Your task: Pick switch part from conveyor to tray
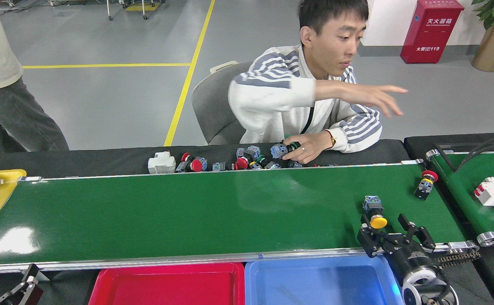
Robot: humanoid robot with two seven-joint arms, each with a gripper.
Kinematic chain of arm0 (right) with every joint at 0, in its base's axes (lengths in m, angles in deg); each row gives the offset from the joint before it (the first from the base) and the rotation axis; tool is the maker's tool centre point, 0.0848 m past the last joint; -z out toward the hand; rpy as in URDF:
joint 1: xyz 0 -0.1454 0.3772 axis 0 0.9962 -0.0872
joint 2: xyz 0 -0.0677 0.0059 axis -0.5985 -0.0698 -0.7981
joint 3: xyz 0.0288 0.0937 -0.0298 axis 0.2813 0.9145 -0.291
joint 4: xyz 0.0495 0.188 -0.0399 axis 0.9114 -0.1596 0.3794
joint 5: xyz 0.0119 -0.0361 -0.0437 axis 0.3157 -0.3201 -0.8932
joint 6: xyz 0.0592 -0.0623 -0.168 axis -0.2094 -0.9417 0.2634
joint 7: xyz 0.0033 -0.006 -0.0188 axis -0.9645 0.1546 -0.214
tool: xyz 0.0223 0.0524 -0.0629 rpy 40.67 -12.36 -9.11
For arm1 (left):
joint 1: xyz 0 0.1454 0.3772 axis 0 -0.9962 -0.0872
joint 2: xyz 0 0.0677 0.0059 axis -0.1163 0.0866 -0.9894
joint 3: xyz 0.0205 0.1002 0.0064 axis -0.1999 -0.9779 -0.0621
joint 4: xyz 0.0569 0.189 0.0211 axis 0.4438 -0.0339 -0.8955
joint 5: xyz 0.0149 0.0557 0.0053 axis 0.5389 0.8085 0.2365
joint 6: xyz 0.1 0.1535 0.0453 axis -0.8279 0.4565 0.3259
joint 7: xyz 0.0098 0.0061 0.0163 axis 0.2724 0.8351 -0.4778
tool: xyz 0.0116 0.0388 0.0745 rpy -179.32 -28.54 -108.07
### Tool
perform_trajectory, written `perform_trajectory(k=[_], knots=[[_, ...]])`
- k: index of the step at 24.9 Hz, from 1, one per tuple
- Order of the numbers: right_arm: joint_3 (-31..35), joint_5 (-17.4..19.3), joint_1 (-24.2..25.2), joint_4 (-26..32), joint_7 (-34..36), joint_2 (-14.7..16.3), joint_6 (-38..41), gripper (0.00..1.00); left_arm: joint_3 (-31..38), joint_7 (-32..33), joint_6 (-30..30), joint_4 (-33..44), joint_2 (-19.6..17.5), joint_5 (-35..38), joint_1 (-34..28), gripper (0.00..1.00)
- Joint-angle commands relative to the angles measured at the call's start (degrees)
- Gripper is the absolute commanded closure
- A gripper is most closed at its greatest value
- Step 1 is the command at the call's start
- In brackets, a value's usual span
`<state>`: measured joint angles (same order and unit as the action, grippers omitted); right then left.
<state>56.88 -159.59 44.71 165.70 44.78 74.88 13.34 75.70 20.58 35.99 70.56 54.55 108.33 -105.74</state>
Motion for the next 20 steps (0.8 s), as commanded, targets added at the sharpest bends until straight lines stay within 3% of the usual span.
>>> perform_trajectory(k=[1,5,6,7,8,15,20], knots=[[-1.28,0.4,-1.75,-1.22,0.11,-0.08,-2.82,0.07,0.32,-0.5,-0.07,0.63,-0.95,0.06,0.45,0.0],[-3.21,0.58,-2.19,-1.75,0.02,0.45,-2.03,0.74,0.32,-0.5,-0.07,0.54,-1.04,0.06,0.45,0.0],[-3.83,0.58,-2.28,-1.75,0.02,0.45,-1.51,0.88,0.32,-0.5,-0.07,0.54,-1.04,0.06,0.45,0.0],[-4.01,0.58,-2.28,-1.75,0.02,0.45,-1.07,0.94,0.32,-0.5,0.02,0.54,-1.04,0.06,0.45,0.0],[-4.09,0.58,-2.28,-1.66,0.02,0.36,-0.72,0.98,0.32,-0.5,-0.07,0.54,-0.95,0.06,0.45,0.0],[-4.36,0.75,-3.07,1.42,0.11,0.19,4.56,0.99,0.32,-0.5,0.02,0.63,-0.86,0.06,0.27,0.0],[-5.24,1.28,-0.96,7.4,0.55,-0.43,33.39,0.98,0.85,-0.5,0.11,0.54,-0.95,0.06,0.19,0.0]])
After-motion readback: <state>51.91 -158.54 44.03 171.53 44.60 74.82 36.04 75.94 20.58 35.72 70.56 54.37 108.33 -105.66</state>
